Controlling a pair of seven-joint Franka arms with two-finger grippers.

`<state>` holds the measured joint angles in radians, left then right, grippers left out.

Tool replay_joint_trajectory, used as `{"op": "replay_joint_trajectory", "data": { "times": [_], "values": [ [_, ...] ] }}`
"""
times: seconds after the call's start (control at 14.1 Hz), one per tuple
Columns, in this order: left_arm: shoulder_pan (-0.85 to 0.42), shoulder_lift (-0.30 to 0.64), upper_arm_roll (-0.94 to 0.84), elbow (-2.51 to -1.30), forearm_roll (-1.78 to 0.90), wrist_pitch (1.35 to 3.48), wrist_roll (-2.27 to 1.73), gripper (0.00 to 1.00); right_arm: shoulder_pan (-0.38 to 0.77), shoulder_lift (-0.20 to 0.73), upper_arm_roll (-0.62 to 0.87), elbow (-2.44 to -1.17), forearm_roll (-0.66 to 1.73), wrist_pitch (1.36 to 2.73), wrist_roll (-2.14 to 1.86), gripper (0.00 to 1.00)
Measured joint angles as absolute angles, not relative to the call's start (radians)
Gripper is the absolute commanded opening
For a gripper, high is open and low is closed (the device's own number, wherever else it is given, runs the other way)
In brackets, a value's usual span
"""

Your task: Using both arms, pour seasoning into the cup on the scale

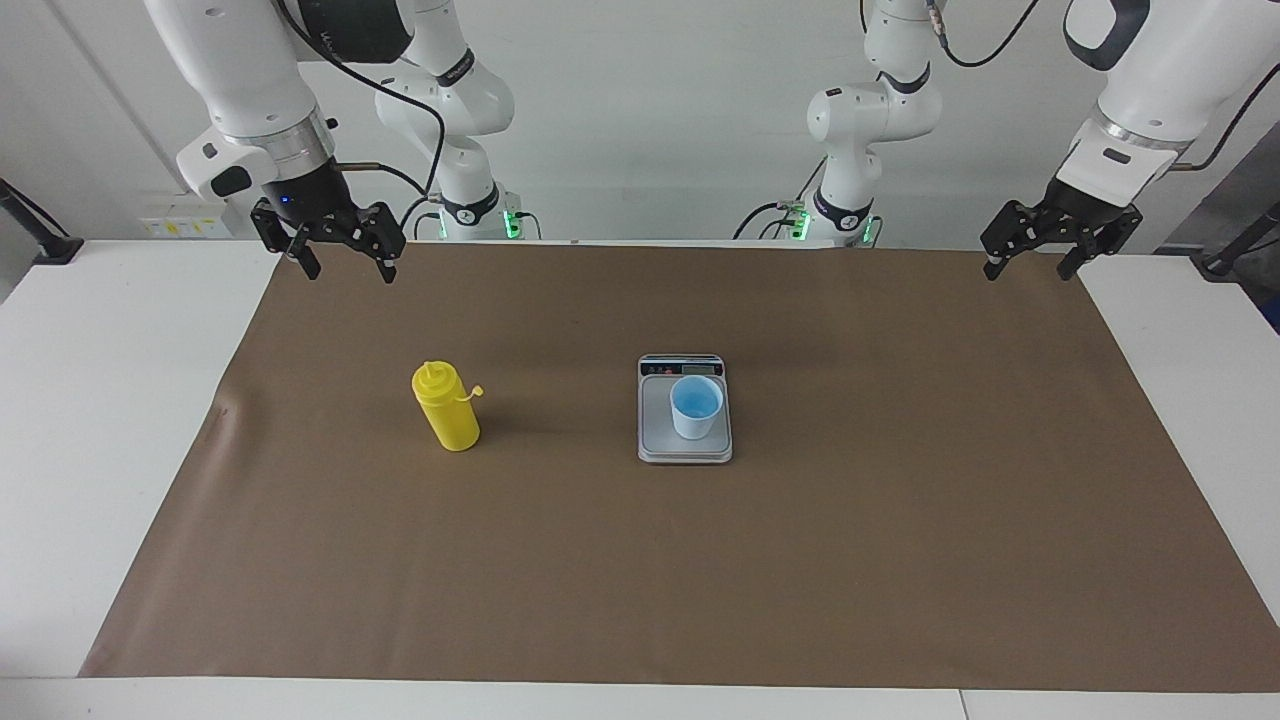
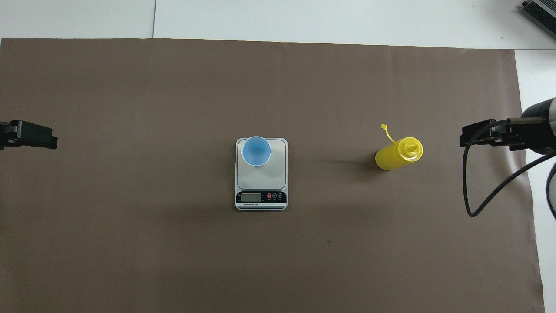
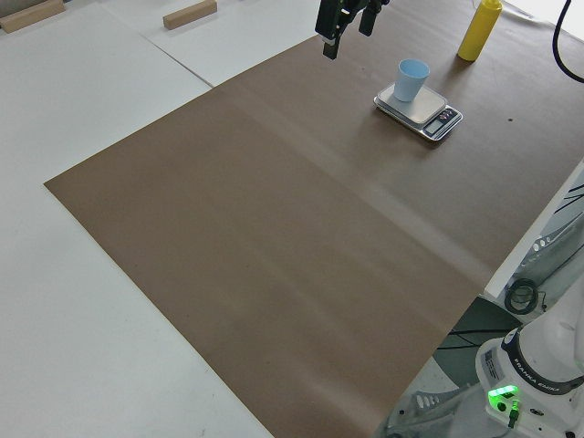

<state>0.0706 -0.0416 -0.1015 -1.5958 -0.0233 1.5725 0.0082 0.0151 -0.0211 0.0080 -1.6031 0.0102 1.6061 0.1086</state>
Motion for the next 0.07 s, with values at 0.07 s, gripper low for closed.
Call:
{"op": "replay_joint_trajectory", "data": {
  "times": [0.07],
  "values": [
    [0.071,-0.042,-0.101,-1.596,-0.023,1.572,0.008,1.0,0.015,-0.021,0.008,-1.603,0.01,1.606,0.109,1.0]
  ]
}}
